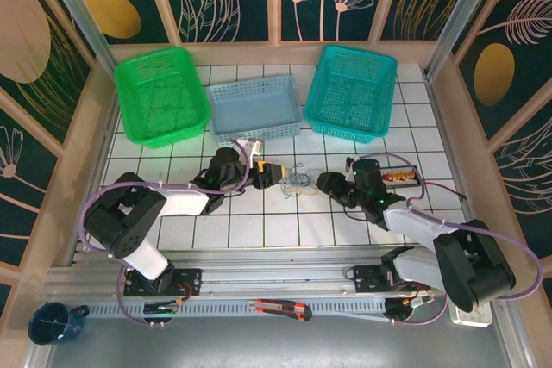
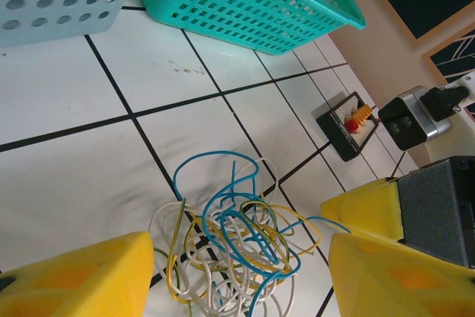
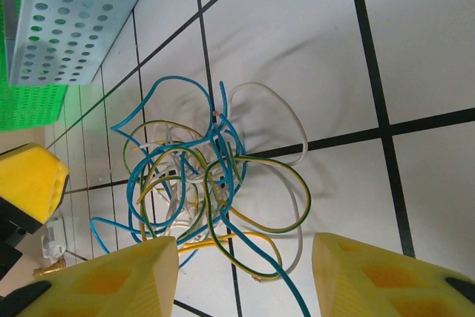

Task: Untangle the cables
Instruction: Untie the cable from multiple cables.

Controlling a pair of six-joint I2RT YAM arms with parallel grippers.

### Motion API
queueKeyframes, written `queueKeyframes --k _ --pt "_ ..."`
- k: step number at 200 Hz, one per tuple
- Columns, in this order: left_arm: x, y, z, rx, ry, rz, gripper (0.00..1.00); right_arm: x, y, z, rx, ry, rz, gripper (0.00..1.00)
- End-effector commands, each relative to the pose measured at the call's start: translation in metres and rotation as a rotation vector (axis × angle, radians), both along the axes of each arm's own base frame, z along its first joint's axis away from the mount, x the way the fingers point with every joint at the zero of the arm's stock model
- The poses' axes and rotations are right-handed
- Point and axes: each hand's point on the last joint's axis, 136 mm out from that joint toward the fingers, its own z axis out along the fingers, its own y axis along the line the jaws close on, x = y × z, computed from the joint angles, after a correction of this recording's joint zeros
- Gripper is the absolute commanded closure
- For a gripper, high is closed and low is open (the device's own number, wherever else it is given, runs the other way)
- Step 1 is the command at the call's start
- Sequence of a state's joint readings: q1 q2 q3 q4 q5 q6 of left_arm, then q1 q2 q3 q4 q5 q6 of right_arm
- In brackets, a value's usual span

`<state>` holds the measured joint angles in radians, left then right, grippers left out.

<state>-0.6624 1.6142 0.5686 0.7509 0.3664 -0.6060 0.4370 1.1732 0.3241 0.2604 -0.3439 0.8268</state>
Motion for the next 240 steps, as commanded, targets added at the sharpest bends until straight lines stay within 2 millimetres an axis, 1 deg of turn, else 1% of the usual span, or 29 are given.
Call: queueKeyframes --k 1,21,58,75,115,131,137,149,162,205,240 --pt "0.004 -0.006 0.020 -0.027 -0.046 -0.013 0.36 -0.001 0.000 -0.003 0.024 0.004 -0.001 0.53" --pt "0.004 -0.007 0.021 -0.028 -0.048 -0.013 0.36 -0.003 0.000 -0.004 0.027 0.011 0.000 0.57" --pt "0.004 -0.007 0.022 -0.030 -0.049 -0.014 0.36 -0.009 0.000 -0.009 0.025 0.030 0.008 0.57" --pt "0.004 -0.007 0.022 -0.031 -0.049 -0.014 0.36 -0.010 -0.002 -0.010 0.027 0.030 0.003 0.58" --pt "0.004 -0.007 0.022 -0.031 -0.050 -0.012 0.36 -0.011 -0.002 -0.008 0.030 0.026 0.001 0.72" --pt "0.004 -0.006 0.022 -0.030 -0.048 -0.010 0.36 -0.011 -0.002 -0.008 0.032 0.024 0.002 0.82" --pt "0.004 -0.006 0.022 -0.029 -0.050 -0.011 0.36 -0.010 -0.002 -0.007 0.032 0.022 0.001 0.84" --pt "0.004 -0.006 0.022 -0.030 -0.049 -0.011 0.36 -0.009 -0.002 -0.005 0.028 0.016 0.002 0.92" --pt "0.004 -0.006 0.022 -0.029 -0.051 -0.011 0.36 -0.007 -0.001 -0.002 0.024 0.007 0.009 1.00" --pt "0.004 -0.006 0.023 -0.013 -0.062 -0.016 0.35 0.004 0.005 0.018 -0.018 -0.052 0.065 1.00" --pt "0.006 -0.008 0.025 0.008 -0.086 -0.031 0.31 0.015 0.013 0.046 -0.037 -0.122 0.119 1.00"
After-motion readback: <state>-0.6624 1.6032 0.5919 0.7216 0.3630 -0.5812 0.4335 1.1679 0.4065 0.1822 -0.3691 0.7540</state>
